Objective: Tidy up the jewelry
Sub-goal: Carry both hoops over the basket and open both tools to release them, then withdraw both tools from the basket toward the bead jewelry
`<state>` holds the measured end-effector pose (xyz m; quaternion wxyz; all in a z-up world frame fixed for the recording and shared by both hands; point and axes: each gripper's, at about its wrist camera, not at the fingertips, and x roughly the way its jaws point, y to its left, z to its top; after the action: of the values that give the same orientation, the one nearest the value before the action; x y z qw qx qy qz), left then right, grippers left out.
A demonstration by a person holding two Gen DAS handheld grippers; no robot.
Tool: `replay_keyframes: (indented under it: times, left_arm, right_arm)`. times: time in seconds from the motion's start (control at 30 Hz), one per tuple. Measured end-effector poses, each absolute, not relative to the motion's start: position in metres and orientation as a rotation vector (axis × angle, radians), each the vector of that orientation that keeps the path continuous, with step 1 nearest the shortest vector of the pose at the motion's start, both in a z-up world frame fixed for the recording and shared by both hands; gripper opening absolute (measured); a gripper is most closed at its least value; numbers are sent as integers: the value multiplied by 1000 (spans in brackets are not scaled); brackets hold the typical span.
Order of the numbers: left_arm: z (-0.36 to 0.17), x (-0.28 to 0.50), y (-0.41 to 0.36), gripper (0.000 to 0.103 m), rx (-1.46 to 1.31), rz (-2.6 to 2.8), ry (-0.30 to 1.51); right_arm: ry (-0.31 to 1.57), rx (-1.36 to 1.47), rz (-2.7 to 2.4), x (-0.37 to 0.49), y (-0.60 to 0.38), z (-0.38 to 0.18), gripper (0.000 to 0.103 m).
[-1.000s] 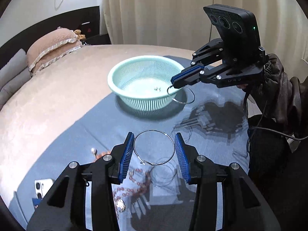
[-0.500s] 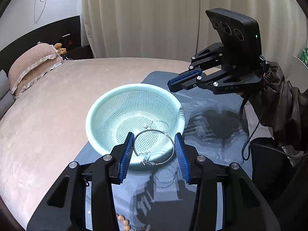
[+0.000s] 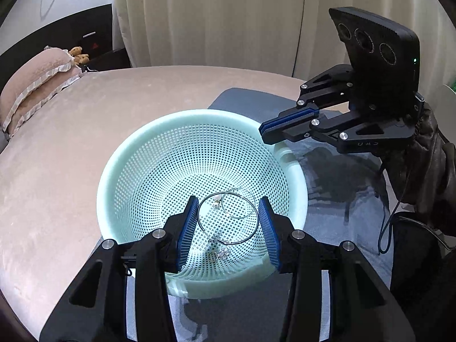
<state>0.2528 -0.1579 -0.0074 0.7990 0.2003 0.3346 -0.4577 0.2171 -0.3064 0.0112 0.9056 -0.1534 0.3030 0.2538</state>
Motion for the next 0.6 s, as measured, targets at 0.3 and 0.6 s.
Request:
replay_keyframes:
  times: [0.3,0.6]
  left_arm:
    - [-8,249,-153,86,459,-940,713]
    - [-7,233,-126,97,482,-849,700]
  right_arm:
    - [634,-326,526,211,-307,9,5]
    - [621,-330,499,199,-307,12,46]
